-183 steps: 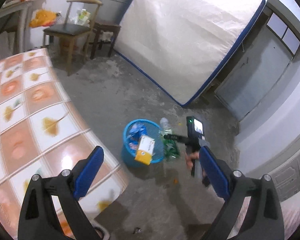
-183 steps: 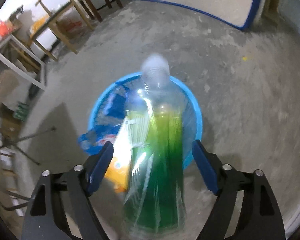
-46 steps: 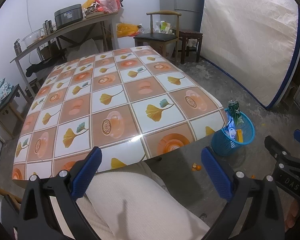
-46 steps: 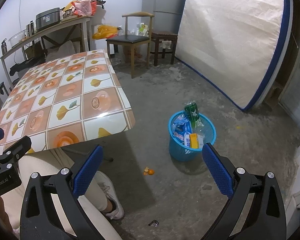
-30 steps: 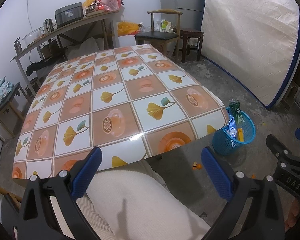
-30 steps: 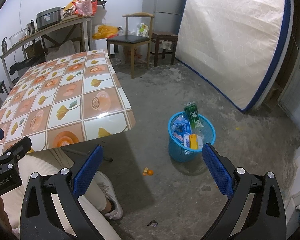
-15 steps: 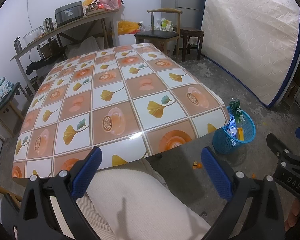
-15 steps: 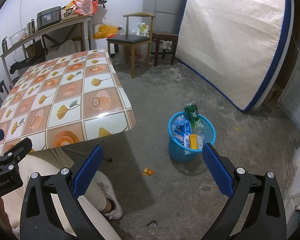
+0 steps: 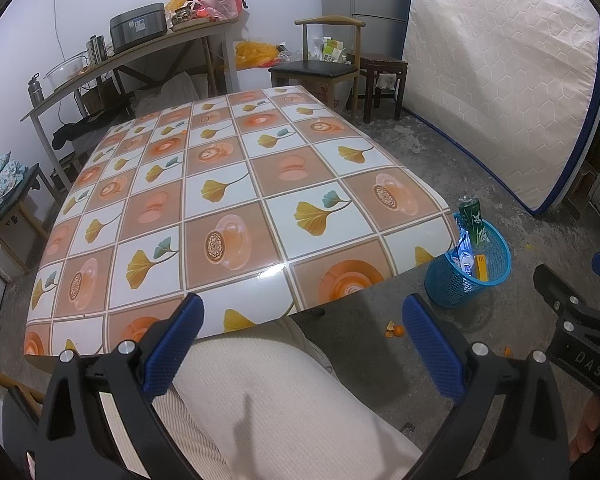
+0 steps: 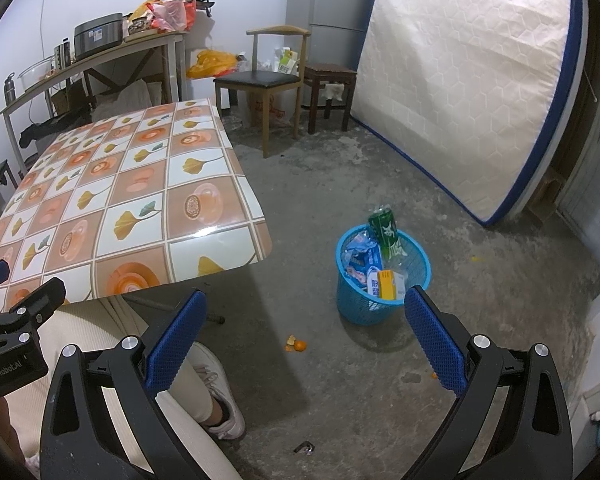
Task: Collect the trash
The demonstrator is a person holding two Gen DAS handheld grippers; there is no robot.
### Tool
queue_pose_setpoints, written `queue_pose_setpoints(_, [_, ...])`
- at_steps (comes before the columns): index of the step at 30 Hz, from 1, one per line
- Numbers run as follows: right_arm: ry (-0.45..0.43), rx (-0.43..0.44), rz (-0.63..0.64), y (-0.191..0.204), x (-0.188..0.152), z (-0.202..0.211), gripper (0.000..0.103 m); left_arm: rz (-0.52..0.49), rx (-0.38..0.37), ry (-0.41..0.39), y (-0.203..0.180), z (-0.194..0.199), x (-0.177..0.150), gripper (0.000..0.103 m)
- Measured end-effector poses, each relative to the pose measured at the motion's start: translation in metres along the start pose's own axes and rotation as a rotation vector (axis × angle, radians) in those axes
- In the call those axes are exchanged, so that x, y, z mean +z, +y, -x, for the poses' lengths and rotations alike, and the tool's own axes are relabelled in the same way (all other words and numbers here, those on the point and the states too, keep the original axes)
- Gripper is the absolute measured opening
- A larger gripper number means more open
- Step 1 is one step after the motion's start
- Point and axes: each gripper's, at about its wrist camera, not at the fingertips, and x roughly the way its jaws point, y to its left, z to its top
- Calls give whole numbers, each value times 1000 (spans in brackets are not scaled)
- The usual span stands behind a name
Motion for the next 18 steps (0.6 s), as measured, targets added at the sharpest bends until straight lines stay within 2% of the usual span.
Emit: queue_pose_setpoints(18, [-1,2,2,0,1,-1,95,-1,0,1,0,0,0,97])
